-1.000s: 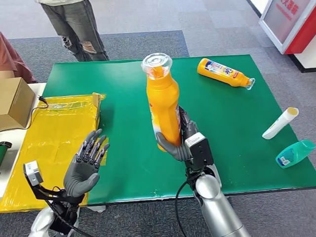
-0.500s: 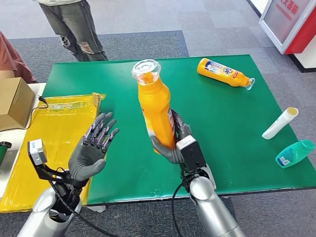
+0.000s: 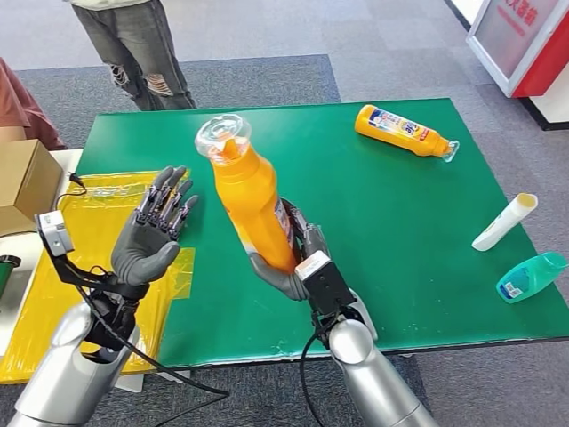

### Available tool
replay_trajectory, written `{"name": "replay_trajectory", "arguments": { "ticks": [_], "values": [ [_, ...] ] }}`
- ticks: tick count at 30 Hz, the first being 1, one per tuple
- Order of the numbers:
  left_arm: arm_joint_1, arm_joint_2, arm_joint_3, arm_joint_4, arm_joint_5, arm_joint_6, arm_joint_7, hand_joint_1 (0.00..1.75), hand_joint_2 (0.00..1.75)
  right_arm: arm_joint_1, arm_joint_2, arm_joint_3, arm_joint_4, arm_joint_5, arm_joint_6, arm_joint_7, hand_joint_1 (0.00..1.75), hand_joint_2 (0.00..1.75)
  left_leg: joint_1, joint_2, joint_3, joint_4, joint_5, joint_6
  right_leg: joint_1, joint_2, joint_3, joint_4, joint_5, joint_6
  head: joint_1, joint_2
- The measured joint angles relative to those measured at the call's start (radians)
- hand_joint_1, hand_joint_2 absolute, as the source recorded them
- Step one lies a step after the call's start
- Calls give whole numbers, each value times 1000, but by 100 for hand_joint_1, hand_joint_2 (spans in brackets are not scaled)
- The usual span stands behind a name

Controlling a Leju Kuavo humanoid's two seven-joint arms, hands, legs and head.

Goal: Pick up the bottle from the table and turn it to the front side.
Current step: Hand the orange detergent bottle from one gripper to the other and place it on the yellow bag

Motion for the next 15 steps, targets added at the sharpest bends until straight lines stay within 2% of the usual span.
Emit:
{"name": "replay_trajectory", "arguments": {
  "ticks": [8,15],
  "values": [
    [-66,-24,-17,38,7,12,32,0,175,-17,2,27,3,-21,-1,2,175,175,0,0,0,0,0,0,0,0,0,0,0,0,0,0],
    [-135,-59,-89,57,3,38,66,0,175,-41,4,47,19,-34,-7,2,175,175,0,0,-1,0,0,0,0,0,-1,0,0,0,0,0]
  ]
}}
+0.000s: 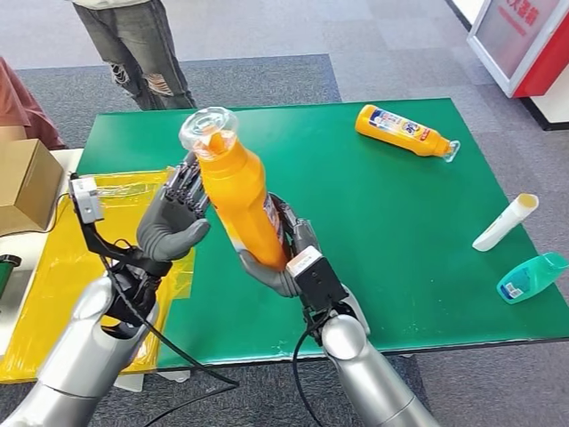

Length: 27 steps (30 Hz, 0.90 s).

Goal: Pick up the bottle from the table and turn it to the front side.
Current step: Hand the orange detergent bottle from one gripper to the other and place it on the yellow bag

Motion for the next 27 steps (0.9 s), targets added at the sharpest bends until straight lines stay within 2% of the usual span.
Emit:
{"name": "replay_trajectory", "arguments": {
  "ticks": [8,20,21,24,25,27],
  "values": [
    [-89,-39,-115,12,-3,40,46,0,175,-14,1,15,27,-15,-20,-6,175,175,0,0,-1,0,0,0,0,0,-1,0,1,0,0,0],
    [-169,-49,-173,17,-3,84,64,1,175,-17,1,17,50,-28,-23,-9,175,175,0,1,-1,0,1,0,0,0,-1,0,1,-1,0,0],
    [-173,-49,-175,19,-4,88,64,25,175,-17,1,18,51,-28,-23,-9,175,175,0,1,-1,0,1,0,0,0,-1,0,1,-1,0,0],
    [-185,-49,-181,23,-12,96,64,152,175,-17,1,23,59,-27,-24,-9,175,175,0,0,-1,0,1,0,0,0,-1,0,1,-1,0,0],
    [-188,-49,-183,25,-14,98,64,172,175,-17,1,25,62,-27,-24,-9,175,175,0,0,-1,0,1,0,0,0,-1,0,1,-1,0,0],
    [-194,-49,-187,26,-17,101,64,175,175,-17,1,26,68,-28,-26,-9,175,175,0,0,-1,0,1,0,0,0,-1,0,1,-1,0,0]
  ]
}}
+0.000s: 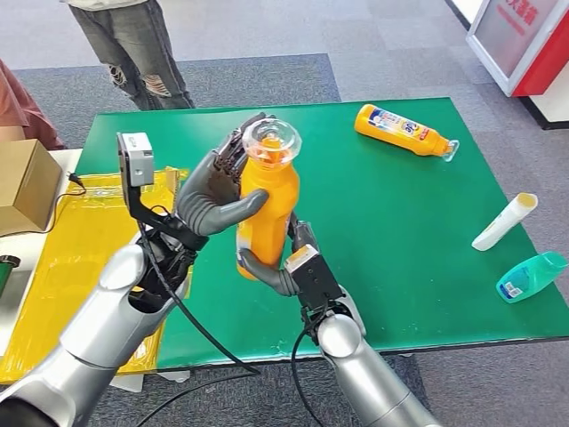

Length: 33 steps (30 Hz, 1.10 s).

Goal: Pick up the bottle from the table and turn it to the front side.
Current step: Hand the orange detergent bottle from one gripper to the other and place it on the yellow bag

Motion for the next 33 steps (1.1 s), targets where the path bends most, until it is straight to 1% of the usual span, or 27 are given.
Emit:
{"name": "replay_trajectory", "arguments": {
  "ticks": [18,22,29,31,33],
  "values": [
    [-2,4,-9,0,-13,6,0,175,175,0,0,4,15,-5,-9,-1,175,175,0,0,0,0,0,0,0,0,0,0,0,0,0,0],
    [-2,7,-8,0,-11,8,-4,175,175,0,0,5,15,-7,-11,2,0,175,0,0,0,0,0,0,0,0,0,0,0,0,0,0],
    [24,21,-4,0,-29,40,-41,175,175,-2,0,5,15,-14,-12,11,0,175,0,0,0,0,0,0,0,0,0,0,0,0,0,0],
    [33,27,2,-4,-56,62,-58,175,175,-2,0,5,15,-15,-14,14,0,175,0,0,0,0,0,0,0,0,0,0,0,0,0,0],
    [47,33,13,-12,-117,104,-85,175,175,-1,-1,5,15,-14,-21,18,0,175,0,0,0,0,0,0,0,0,0,0,0,0,0,0]
  ]
}}
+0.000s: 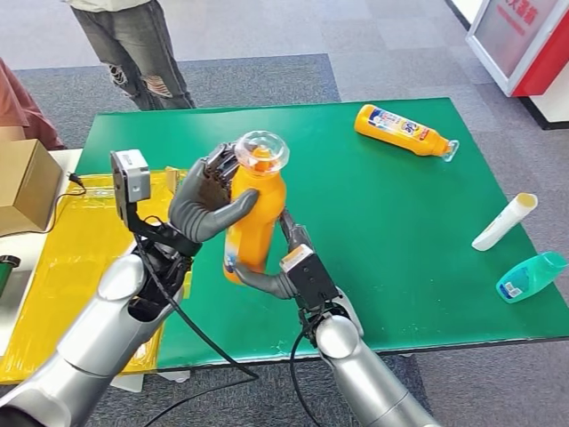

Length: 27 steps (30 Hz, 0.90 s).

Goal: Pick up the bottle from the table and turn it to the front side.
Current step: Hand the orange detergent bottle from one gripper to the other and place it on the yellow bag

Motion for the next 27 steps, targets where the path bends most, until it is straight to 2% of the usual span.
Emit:
{"name": "replay_trajectory", "arguments": {
  "ticks": [5,10,14,20,24,27],
  "values": [
    [39,13,40,-42,-266,155,-88,175,175,8,-6,-6,-7,5,-12,9,0,175,0,0,0,0,0,0,0,0,0,0,0,0,0,0],
    [78,20,71,-91,-509,271,-126,175,175,20,-10,-17,-22,19,-12,13,0,175,0,0,0,0,0,0,0,0,0,0,0,0,0,0],
    [113,28,94,-134,-830,383,-119,175,175,37,-12,-35,-39,36,-12,19,0,175,0,0,0,0,0,0,0,0,0,0,0,0,0,0],
    [154,37,108,-168,-1141,433,-49,175,175,52,-13,-64,-67,55,-7,28,0,175,0,0,0,0,0,0,0,0,0,0,0,0,0,0],
    [158,38,108,-169,-1186,438,-37,175,175,52,-13,-68,-71,57,-6,30,0,175,0,0,0,0,0,0,0,0,0,0,0,0,0,0],
    [184,43,114,-169,-1321,426,20,175,175,60,-13,-97,-101,70,-5,38,0,175,0,0,0,0,0,0,0,0,0,0,0,0,0,0]
  ]
}}
